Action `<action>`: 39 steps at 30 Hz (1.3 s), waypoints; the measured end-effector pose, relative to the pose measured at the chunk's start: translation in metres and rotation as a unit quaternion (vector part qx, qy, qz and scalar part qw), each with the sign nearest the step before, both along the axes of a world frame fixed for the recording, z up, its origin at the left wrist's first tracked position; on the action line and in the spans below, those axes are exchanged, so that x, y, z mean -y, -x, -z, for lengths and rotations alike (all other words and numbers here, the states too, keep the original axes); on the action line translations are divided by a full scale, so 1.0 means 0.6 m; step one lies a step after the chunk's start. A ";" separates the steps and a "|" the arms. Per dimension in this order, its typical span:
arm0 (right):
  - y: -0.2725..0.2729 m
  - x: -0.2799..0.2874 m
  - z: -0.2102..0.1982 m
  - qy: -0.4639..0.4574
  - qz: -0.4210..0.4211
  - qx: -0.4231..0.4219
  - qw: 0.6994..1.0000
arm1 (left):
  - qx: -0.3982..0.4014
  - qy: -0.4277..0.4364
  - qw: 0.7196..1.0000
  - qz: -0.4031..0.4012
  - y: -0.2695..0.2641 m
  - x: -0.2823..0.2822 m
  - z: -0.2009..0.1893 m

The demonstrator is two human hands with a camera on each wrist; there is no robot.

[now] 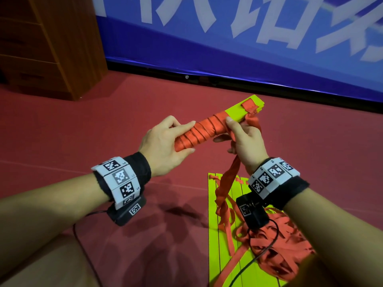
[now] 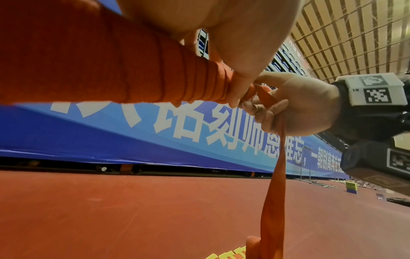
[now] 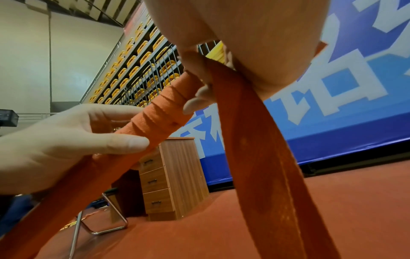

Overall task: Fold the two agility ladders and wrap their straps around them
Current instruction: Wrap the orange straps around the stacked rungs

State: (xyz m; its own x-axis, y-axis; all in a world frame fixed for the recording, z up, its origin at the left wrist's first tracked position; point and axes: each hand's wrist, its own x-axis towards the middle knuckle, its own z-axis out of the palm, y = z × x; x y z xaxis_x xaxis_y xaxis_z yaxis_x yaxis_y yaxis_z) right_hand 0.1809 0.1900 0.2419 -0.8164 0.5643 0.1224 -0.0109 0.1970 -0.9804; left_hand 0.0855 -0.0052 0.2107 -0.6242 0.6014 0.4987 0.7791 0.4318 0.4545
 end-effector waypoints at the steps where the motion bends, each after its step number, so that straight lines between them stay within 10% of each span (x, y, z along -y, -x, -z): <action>1: 0.000 -0.003 0.002 -0.001 -0.002 -0.002 1.000 | 0.001 0.003 1.000 0.001 0.000 0.000 0.000; 27: 0.005 -0.034 0.016 -0.112 0.041 0.019 0.993 | 0.169 -0.062 0.980 0.078 -0.006 0.001 0.000; 39: 0.006 -0.028 0.017 -0.003 -0.006 0.031 0.999 | 0.388 -0.112 0.898 0.174 -0.010 -0.003 -0.002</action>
State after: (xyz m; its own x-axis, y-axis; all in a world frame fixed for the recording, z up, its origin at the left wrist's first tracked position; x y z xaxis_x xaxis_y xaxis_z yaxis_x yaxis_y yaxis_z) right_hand 0.1770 0.2069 0.2319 -0.8289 0.5544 0.0745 0.0483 0.2036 -0.9779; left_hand 0.0915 -0.0034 0.2118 -0.6301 0.7661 0.1266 0.2593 0.0538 0.9643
